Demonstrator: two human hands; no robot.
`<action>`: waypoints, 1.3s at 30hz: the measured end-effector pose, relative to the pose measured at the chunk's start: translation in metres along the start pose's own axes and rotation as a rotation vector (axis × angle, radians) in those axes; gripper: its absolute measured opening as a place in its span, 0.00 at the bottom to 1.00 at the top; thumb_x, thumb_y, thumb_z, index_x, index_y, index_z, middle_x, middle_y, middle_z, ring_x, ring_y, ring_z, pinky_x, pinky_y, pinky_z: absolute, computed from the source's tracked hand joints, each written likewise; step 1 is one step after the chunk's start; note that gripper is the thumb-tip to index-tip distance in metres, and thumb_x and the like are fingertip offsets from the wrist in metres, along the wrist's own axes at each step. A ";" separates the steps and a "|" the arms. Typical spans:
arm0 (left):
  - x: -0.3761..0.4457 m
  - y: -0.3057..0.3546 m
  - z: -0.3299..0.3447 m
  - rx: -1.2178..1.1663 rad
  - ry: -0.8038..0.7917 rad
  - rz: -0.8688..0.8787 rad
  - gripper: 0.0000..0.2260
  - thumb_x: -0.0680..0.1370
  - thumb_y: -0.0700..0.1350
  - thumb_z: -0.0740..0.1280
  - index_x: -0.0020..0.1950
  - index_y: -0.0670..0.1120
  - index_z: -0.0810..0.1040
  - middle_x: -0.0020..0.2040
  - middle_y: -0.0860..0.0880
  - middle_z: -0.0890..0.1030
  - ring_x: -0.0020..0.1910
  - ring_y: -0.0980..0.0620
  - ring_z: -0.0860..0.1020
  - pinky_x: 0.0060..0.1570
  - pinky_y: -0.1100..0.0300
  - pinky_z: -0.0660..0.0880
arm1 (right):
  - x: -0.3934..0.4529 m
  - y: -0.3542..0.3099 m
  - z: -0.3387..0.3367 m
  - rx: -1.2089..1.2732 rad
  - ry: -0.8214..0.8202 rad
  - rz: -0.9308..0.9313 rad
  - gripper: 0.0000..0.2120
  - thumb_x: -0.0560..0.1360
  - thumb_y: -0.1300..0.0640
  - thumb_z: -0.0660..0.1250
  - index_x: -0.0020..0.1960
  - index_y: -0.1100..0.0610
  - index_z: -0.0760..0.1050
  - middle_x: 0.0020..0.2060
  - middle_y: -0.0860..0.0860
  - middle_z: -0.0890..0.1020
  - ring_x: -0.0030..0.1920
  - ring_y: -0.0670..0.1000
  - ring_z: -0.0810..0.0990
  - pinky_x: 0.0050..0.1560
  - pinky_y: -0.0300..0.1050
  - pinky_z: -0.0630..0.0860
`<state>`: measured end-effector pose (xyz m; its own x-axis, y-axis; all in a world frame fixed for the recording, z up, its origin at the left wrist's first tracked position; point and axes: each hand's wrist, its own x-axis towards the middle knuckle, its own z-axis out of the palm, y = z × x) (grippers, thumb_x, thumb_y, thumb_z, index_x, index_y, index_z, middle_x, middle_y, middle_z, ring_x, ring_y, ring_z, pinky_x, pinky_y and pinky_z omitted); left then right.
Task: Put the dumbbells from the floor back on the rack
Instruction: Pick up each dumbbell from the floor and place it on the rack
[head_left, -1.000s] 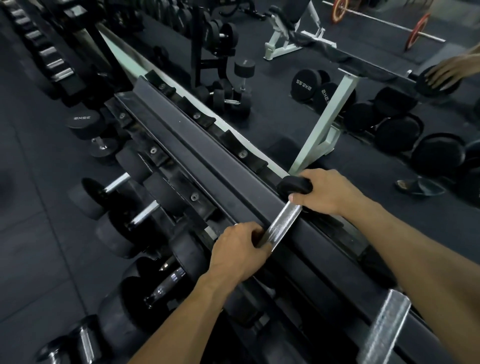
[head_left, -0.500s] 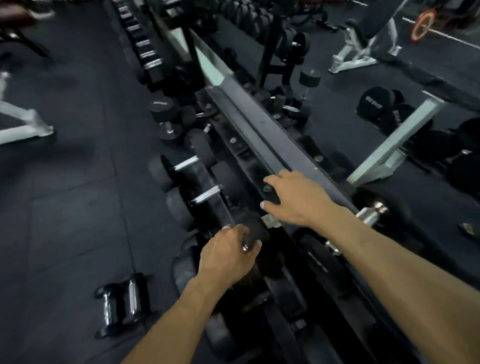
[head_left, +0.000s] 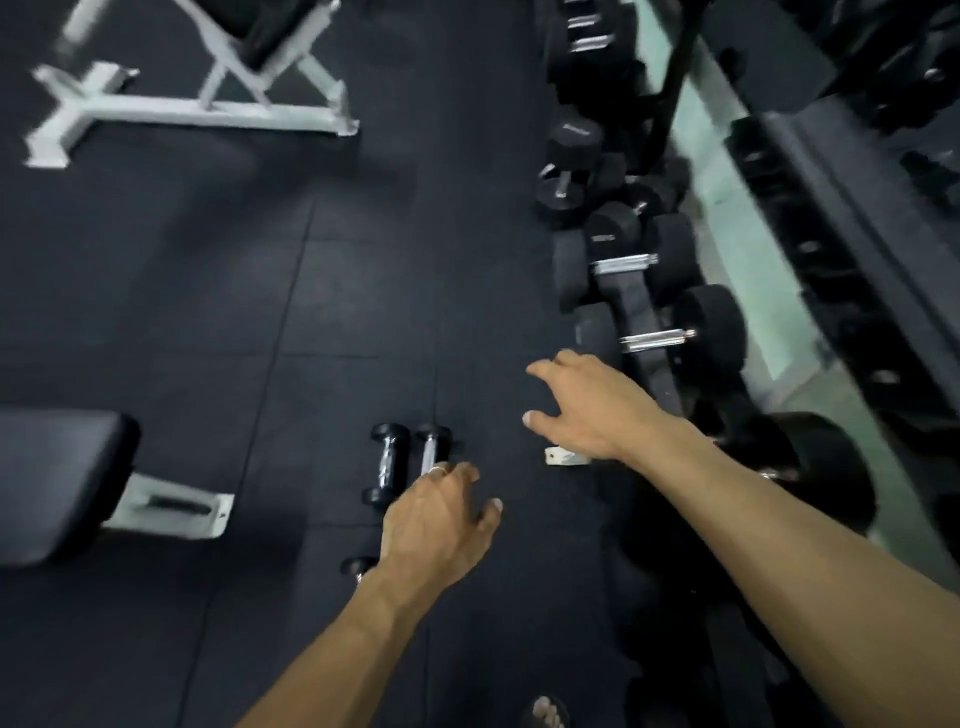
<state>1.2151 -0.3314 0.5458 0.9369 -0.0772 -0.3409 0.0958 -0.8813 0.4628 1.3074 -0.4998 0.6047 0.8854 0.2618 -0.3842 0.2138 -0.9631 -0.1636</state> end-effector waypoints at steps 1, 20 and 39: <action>-0.003 -0.024 0.002 -0.007 -0.009 -0.026 0.20 0.78 0.59 0.61 0.67 0.52 0.72 0.60 0.52 0.76 0.57 0.50 0.77 0.52 0.55 0.76 | 0.011 -0.019 0.014 -0.002 -0.020 -0.020 0.31 0.78 0.42 0.63 0.76 0.52 0.62 0.68 0.53 0.71 0.67 0.57 0.70 0.64 0.55 0.72; 0.010 -0.344 0.277 -0.228 -0.208 -0.631 0.19 0.77 0.58 0.63 0.66 0.52 0.71 0.58 0.51 0.75 0.59 0.50 0.75 0.56 0.54 0.73 | 0.182 -0.156 0.443 0.008 -0.520 -0.248 0.34 0.76 0.44 0.68 0.77 0.52 0.59 0.69 0.53 0.69 0.68 0.57 0.69 0.64 0.54 0.71; 0.053 -0.460 0.465 -0.423 -0.181 -0.830 0.22 0.65 0.60 0.75 0.54 0.51 0.80 0.52 0.49 0.77 0.54 0.46 0.76 0.52 0.55 0.76 | 0.269 -0.178 0.638 0.064 -0.507 -0.302 0.33 0.75 0.52 0.72 0.76 0.46 0.60 0.66 0.53 0.75 0.67 0.57 0.73 0.65 0.52 0.68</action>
<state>1.0640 -0.1469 -0.0655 0.4519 0.3960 -0.7994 0.8550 -0.4479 0.2614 1.2446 -0.2175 -0.0489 0.4777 0.5364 -0.6958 0.3864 -0.8395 -0.3819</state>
